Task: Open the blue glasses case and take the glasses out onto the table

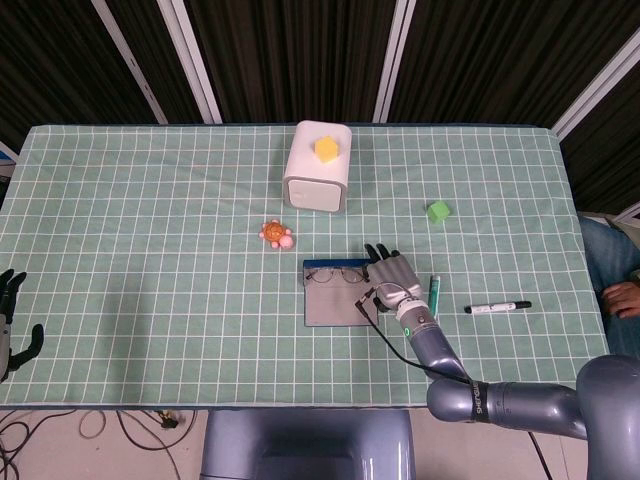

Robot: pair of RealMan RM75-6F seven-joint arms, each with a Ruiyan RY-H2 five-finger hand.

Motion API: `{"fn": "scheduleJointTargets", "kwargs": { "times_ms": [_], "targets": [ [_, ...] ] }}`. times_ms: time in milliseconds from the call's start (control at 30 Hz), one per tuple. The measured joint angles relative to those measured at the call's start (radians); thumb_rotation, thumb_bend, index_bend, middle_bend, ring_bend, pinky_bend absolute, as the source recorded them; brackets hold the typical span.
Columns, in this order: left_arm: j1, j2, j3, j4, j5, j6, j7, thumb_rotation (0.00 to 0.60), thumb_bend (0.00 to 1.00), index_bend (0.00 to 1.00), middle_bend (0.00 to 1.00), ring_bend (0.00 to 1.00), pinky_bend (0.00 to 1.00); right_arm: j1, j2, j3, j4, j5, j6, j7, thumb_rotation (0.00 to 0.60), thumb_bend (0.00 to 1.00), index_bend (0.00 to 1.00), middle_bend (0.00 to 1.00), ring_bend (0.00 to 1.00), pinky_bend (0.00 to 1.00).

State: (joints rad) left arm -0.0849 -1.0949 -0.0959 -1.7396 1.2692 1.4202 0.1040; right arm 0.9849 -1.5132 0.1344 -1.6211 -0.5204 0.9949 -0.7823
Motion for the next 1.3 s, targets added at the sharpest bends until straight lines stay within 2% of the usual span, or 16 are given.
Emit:
{"fn": "scheduleJointTargets", "kwargs": {
  "times_ms": [100,333,500,600,733,933,1067,1300],
  "targets": [
    [0.0,0.0,0.0,-0.001,0.0,-0.001,0.0,0.6,0.46,0.03,0.0,0.0,0.0,-0.001,0.018,0.01,-0.036,0.002,0.011,0.008,0.6,0.3,0.3,0.02,0.0,0.2],
    [-0.001,0.002,-0.003,-0.003,-0.003,-0.003,-0.011,0.6,0.46,0.03,0.0,0.0,0.0,0.028,0.086,0.054,-0.116,0.088,0.05,-0.028,0.6,0.28,0.25,0.1,0.05,0.2],
    [-0.003,0.001,-0.005,-0.005,-0.017,-0.013,-0.012,0.6,0.46,0.03,0.0,0.0,0.0,0.08,0.136,0.085,-0.131,0.25,0.027,-0.081,0.6,0.25,0.25,0.14,0.1,0.2],
    [-0.007,0.0,-0.005,-0.007,-0.023,-0.023,-0.01,0.6,0.46,0.03,0.0,0.0,0.0,0.124,0.165,0.103,-0.119,0.383,-0.021,-0.108,0.6,0.3,0.26,0.18,0.14,0.2],
    [-0.007,-0.002,-0.003,-0.009,-0.025,-0.026,-0.008,0.6,0.46,0.03,0.0,0.0,0.0,0.189,0.193,0.119,-0.063,0.551,-0.125,-0.137,0.6,0.38,0.3,0.23,0.18,0.2],
    [-0.009,-0.001,-0.008,-0.013,-0.045,-0.033,-0.01,0.6,0.46,0.03,0.0,0.0,0.0,0.289,0.201,0.103,0.091,0.727,-0.299,-0.174,0.6,0.41,0.31,0.24,0.2,0.2],
    [-0.011,0.0,-0.014,-0.016,-0.06,-0.037,-0.011,0.6,0.46,0.03,0.0,0.0,0.0,0.35,0.183,0.076,0.189,0.811,-0.375,-0.188,0.6,0.4,0.31,0.23,0.2,0.2],
    [-0.014,0.002,-0.014,-0.02,-0.07,-0.047,-0.012,0.6,0.46,0.03,0.0,0.0,0.0,0.439,0.101,0.017,0.324,0.927,-0.436,-0.178,0.6,0.31,0.31,0.23,0.2,0.2]
  ]
}}
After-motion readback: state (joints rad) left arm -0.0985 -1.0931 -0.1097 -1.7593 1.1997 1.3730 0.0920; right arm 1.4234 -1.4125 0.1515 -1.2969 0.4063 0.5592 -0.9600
